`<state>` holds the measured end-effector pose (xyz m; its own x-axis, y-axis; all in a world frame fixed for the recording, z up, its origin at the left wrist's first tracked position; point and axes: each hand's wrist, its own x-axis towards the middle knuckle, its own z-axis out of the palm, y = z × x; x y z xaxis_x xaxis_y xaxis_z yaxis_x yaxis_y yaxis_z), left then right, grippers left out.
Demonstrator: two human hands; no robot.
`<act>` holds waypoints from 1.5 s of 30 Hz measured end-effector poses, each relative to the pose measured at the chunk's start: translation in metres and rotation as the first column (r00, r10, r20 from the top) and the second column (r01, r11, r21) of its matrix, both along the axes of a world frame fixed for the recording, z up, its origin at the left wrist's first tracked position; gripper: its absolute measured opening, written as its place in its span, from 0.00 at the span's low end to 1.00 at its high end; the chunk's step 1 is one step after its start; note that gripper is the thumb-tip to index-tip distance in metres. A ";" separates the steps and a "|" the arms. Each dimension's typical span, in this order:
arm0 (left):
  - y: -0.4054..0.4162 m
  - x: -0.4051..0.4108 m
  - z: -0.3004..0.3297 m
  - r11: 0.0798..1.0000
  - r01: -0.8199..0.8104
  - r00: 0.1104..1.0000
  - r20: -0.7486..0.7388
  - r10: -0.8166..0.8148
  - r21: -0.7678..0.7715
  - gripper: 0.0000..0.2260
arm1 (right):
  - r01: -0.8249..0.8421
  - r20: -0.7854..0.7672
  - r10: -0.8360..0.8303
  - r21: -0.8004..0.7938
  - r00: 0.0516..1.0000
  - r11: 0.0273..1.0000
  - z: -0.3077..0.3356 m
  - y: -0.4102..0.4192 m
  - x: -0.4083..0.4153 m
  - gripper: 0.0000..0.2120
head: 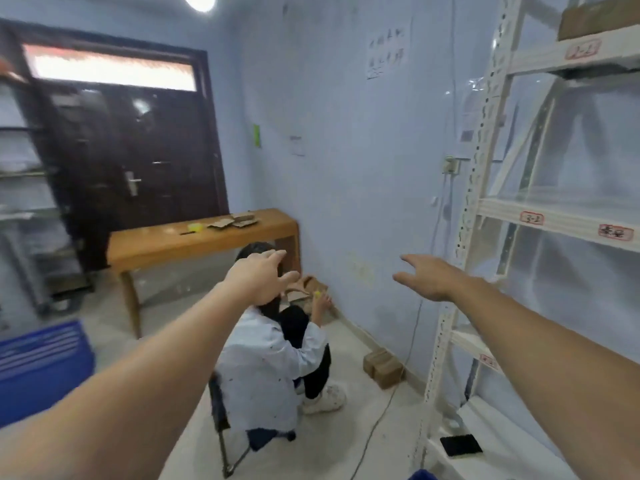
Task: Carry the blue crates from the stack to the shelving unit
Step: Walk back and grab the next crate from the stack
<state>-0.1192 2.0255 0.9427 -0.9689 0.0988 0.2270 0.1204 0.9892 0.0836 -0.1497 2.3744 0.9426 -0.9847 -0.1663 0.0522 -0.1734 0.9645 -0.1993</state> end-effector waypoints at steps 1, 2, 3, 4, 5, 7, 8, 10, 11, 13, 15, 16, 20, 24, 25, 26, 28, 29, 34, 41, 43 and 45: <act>-0.030 0.014 0.001 0.998 -0.066 0.998 0.014 0.066 0.001 0.34 | -0.060 0.004 0.060 -0.002 0.998 0.998 0.001 -0.030 -0.004 0.36; -0.058 0.029 0.002 0.992 -0.129 0.991 0.023 0.129 0.010 0.33 | -0.118 0.006 0.118 -0.003 0.993 0.993 0.001 -0.059 -0.009 0.35; -0.086 0.043 0.000 0.980 -0.196 0.980 0.032 0.195 0.020 0.33 | -0.168 0.005 0.168 0.000 0.986 0.986 0.002 -0.089 -0.011 0.35; -0.114 0.057 -0.002 0.963 -0.269 0.963 0.038 0.268 0.023 0.33 | -0.215 0.007 0.215 0.000 0.977 0.977 0.001 -0.121 -0.014 0.35; -0.143 0.074 -0.004 0.941 -0.337 0.941 0.046 0.336 0.015 0.34 | -0.267 0.006 0.267 -0.006 0.964 0.964 0.002 -0.154 -0.015 0.35; -0.199 0.110 -0.009 0.896 -0.444 0.894 0.057 0.444 -0.013 0.36 | -0.383 -0.010 0.383 -0.011 0.924 0.924 0.002 -0.223 -0.016 0.34; -0.228 0.129 -0.012 0.869 -0.494 0.867 0.062 0.494 -0.012 0.36 | -0.436 -0.023 0.436 -0.013 0.900 0.900 0.002 -0.259 -0.014 0.35; -0.275 0.166 -0.013 0.812 -0.584 0.808 0.083 0.583 -0.008 0.36 | -0.533 -0.024 0.532 -0.021 0.846 0.846 0.003 -0.327 -0.008 0.35; -0.295 0.184 -0.014 0.781 -0.625 0.776 0.094 0.623 -0.012 0.36 | -0.580 -0.015 0.580 -0.027 0.815 0.814 0.001 -0.359 -0.004 0.35; -0.330 0.213 -0.016 0.727 -0.687 0.723 0.094 0.685 -0.007 0.36 | -0.645 -0.005 0.645 -0.019 0.764 0.764 -0.003 -0.413 0.003 0.35; -0.360 0.240 -0.016 0.673 -0.739 0.669 0.101 0.737 -0.017 0.36 | -0.702 0.000 0.702 -0.022 0.712 0.712 -0.006 -0.464 0.012 0.34; -0.373 0.250 -0.017 0.646 -0.763 0.641 0.107 0.760 -0.020 0.35 | -0.725 0.002 0.726 -0.032 0.688 0.688 -0.007 -0.485 0.017 0.34; -0.424 0.275 -0.028 0.534 -0.845 0.527 0.125 0.841 -0.028 0.34 | -0.783 0.032 0.786 -0.065 0.617 0.618 -0.016 -0.566 0.016 0.34; -0.475 0.256 -0.042 0.473 -0.881 0.467 0.163 0.869 0.000 0.35 | -0.822 0.051 0.823 -0.051 0.565 0.567 -0.017 -0.626 -0.009 0.32; -0.482 0.253 -0.042 0.460 -0.888 0.456 0.158 0.876 0.010 0.34 | -0.826 0.050 0.827 -0.045 0.560 0.562 -0.016 -0.635 -0.014 0.31; -0.491 0.247 -0.042 0.452 -0.892 0.450 0.152 0.880 0.019 0.33 | -0.830 0.048 0.831 -0.045 0.554 0.556 -0.014 -0.647 -0.020 0.30; -0.512 0.228 -0.041 0.421 -0.906 0.421 0.154 0.894 0.033 0.30 | -0.848 0.030 0.849 -0.043 0.527 0.528 -0.013 -0.678 -0.044 0.31; -0.523 0.219 -0.041 0.397 -0.916 0.400 0.164 0.902 0.050 0.28 | -0.858 0.022 0.859 -0.042 0.511 0.512 -0.012 -0.695 -0.056 0.32; -0.608 0.188 -0.057 0.338 -0.941 0.335 0.201 0.921 0.021 0.37 | -0.903 0.029 0.903 -0.024 0.428 0.429 -0.007 -0.784 -0.106 0.34; -0.639 0.177 -0.021 0.245 -0.967 0.231 0.178 0.957 -0.063 0.24 | -0.960 0.027 0.961 0.052 0.275 0.274 -0.012 -0.924 -0.129 0.33; -0.674 0.180 -0.023 0.182 -0.982 0.172 0.169 0.971 -0.048 0.28 | -0.973 0.023 0.976 0.089 0.216 0.213 -0.012 -0.967 -0.127 0.30; -0.718 0.186 -0.025 0.149 -0.988 0.143 0.142 0.979 -0.030 0.28 | -0.975 0.023 0.977 0.073 0.211 0.209 -0.015 -1.014 -0.128 0.32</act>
